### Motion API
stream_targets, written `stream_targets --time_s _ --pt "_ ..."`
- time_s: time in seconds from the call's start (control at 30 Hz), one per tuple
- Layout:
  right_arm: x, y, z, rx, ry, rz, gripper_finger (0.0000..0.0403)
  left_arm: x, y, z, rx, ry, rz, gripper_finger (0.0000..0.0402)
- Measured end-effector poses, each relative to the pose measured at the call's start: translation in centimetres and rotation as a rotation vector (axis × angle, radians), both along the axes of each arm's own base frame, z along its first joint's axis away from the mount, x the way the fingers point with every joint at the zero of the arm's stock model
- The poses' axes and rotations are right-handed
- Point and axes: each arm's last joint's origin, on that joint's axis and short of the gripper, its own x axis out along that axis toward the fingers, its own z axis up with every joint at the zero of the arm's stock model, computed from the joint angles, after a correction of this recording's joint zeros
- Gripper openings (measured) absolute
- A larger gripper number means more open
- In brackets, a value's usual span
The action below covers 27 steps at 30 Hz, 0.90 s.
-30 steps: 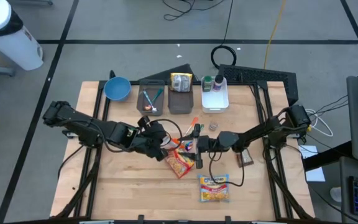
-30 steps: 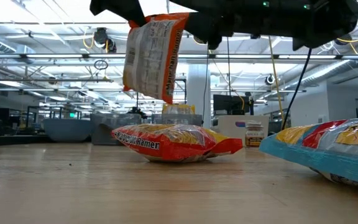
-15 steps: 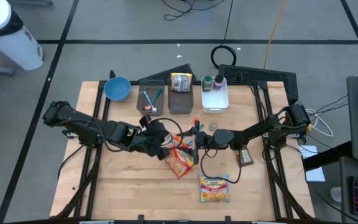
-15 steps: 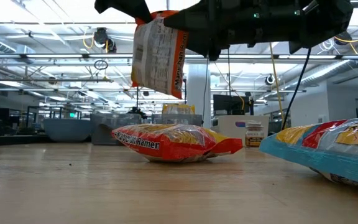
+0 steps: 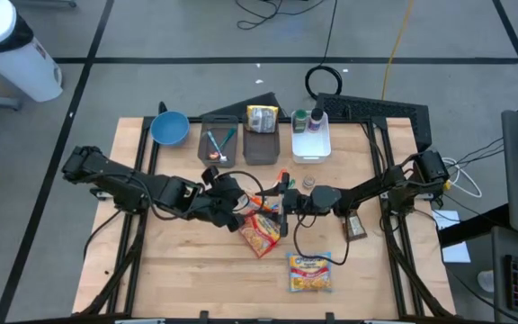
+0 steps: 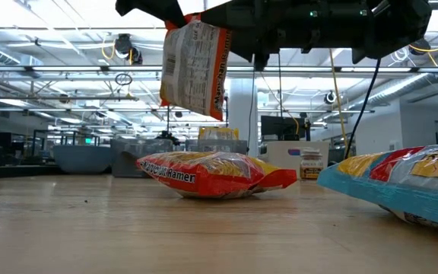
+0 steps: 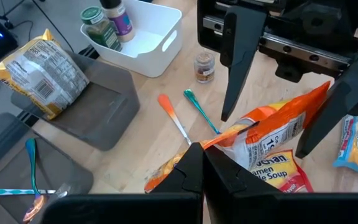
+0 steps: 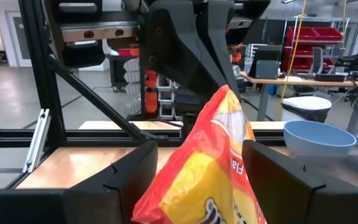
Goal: Pick & Place Food Item
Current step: Put the orange noodle pack into the right black bin
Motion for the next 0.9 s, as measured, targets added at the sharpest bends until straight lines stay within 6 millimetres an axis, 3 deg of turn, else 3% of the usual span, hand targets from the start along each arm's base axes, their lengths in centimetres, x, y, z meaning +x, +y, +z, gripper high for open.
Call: stream_targets --time_s 0.43,0.9 --pt "-0.02 -0.01 0.17 -0.004 -0.016 -0.003 0.0195 0.00 0.00 0.00 -0.002 -0.002 0.003 0.0000" --pt "-0.03 -0.02 0.23 -0.003 -0.022 -0.008 0.0113 0.00 0.00 0.00 0.000 0.000 0.001 0.0000"
